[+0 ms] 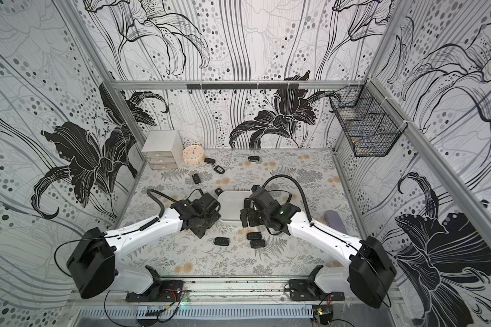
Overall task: Place the car key into the storage box
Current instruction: Pick up the car key from the center of the board.
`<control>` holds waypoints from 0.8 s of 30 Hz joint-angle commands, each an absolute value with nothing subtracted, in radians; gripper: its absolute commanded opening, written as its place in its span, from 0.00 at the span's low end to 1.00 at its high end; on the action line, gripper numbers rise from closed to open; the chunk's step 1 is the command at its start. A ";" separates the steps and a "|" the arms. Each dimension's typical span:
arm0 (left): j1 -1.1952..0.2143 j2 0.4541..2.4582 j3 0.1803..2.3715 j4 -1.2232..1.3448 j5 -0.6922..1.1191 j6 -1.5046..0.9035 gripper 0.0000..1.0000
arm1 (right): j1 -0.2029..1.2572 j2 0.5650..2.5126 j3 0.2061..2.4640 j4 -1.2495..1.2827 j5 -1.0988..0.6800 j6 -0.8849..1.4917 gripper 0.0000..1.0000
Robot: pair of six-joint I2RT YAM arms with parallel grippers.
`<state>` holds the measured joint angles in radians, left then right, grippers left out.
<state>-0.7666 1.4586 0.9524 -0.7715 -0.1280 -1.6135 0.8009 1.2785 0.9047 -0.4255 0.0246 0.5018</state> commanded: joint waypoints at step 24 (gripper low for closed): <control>-1.006 1.700 0.996 -0.766 -0.190 -2.071 0.66 | 0.802 1.075 0.763 -0.442 0.009 0.408 1.00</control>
<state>-1.0035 1.6875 0.9844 -0.7750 -0.1577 -2.0373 0.8009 1.0977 0.7792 -0.4328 0.0208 0.4252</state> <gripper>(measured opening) 0.663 0.999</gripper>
